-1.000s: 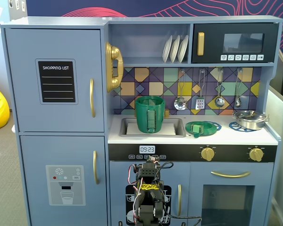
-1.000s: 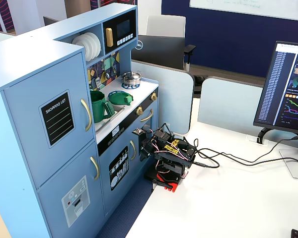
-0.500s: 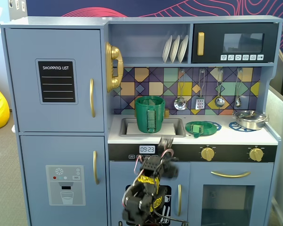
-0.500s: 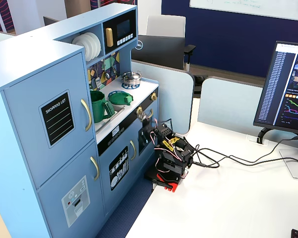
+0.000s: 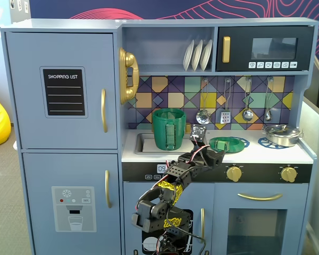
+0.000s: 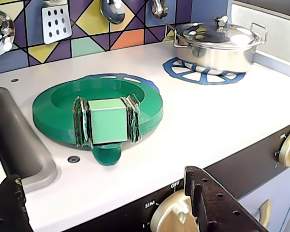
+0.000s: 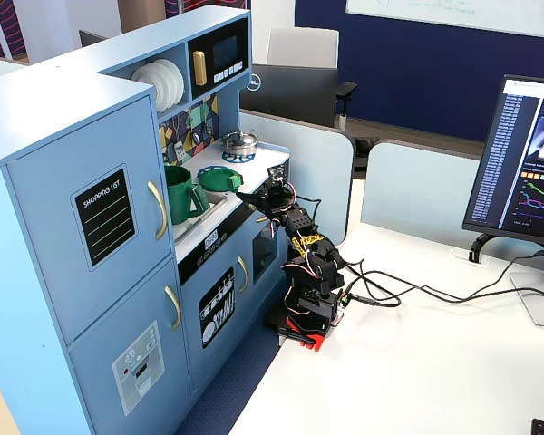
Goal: Pick up the lid from the counter and put it on the green recipient
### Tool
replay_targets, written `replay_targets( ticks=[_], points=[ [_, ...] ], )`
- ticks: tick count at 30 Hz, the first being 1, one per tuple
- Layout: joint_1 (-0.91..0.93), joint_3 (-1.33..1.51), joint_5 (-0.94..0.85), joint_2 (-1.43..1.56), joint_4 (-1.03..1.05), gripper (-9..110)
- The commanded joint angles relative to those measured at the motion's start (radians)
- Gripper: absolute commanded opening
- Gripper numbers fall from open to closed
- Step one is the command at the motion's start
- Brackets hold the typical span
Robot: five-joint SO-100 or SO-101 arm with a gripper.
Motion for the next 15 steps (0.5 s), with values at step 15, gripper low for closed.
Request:
replay_targets(
  ticks=[15],
  points=[
    [-0.044,-0.359,0.063,-0.520,-0.268,33]
  ],
)
